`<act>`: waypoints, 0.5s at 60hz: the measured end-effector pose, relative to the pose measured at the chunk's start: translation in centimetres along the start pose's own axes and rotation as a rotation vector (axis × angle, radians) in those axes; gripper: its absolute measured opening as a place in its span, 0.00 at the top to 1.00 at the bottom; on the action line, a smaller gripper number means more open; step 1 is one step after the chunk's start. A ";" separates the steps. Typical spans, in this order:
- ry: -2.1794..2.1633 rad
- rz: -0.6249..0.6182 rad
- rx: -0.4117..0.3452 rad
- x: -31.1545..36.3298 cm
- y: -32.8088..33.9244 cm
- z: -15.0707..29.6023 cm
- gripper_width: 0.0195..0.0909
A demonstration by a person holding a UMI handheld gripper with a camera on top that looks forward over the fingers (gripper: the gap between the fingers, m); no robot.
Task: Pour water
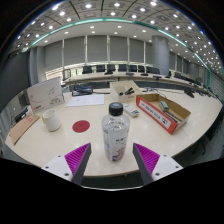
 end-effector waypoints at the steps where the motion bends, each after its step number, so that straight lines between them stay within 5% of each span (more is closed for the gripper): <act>1: -0.001 0.003 -0.008 -0.3 -0.6 -0.1 0.07; 13: 0.028 0.015 -0.090 -1.9 -7.3 -0.2 0.08; 16: 0.025 0.020 -0.105 -1.8 -8.5 -0.1 0.16; 21: 0.026 0.042 -0.140 -1.4 -9.6 0.4 0.44; 30: 0.025 0.021 -0.182 -1.7 -10.3 0.9 0.56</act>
Point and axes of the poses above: the point between the fingertips, and its own axes, seen from behind it with the camera up: x to the left, z up, y backward, against the way the camera looks, the point moved 6 cm from there along y, backward, against the way the camera looks, and after that the axes turned 9 degrees about y, right-handed, at the moved point
